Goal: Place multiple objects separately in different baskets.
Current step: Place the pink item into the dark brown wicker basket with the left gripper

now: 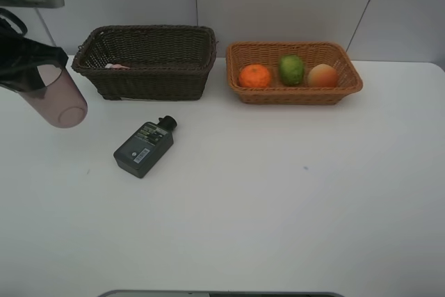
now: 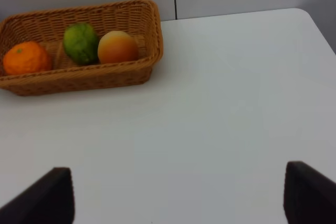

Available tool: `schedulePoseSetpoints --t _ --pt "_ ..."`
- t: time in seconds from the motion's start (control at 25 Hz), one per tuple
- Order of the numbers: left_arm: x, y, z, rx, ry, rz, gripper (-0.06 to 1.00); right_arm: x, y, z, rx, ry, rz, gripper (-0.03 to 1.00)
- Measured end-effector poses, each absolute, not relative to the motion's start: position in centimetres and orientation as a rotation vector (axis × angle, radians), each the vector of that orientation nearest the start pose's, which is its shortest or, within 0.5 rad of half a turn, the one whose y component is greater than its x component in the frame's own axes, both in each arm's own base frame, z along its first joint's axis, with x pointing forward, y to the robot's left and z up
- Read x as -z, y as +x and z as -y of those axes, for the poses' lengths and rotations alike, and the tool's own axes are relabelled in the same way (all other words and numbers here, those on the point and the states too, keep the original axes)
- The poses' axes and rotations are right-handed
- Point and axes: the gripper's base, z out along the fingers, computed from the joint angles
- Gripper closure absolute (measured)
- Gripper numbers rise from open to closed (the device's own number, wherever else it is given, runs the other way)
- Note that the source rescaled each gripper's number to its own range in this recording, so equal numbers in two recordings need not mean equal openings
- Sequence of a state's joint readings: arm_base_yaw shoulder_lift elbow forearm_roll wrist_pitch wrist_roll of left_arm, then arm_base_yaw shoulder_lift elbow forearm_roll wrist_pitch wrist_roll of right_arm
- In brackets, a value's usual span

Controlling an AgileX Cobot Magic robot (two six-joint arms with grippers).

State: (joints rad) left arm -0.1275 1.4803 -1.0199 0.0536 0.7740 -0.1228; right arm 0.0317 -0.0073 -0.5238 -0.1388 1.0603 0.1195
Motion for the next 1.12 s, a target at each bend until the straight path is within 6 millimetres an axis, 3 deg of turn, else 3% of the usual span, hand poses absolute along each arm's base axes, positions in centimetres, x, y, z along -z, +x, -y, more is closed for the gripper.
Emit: schedulePoseSetpoints --t 0.24,0.52,0.88,1.12 --pt "-27.7 34.2 4.0 0.032 -0.039 -2.675 0.94 -28.4 -0.9 1.1 0.068 0.097 -2.004 0.20" --pt "-28.4 40.3 5.1 0.043 -0.059 -2.605 0.94 -28.4 -0.9 1.1 0.068 0.097 -2.004 0.20" --pt "-24.0 45.2 11.4 0.080 0.154 -2.569 0.94 -28.4 -0.9 1.1 0.068 0.097 -2.004 0.20" --pt "-20.8 46.9 14.8 0.067 0.392 -2.494 0.94 -28.4 -0.9 1.1 0.068 0.097 -2.004 0.20"
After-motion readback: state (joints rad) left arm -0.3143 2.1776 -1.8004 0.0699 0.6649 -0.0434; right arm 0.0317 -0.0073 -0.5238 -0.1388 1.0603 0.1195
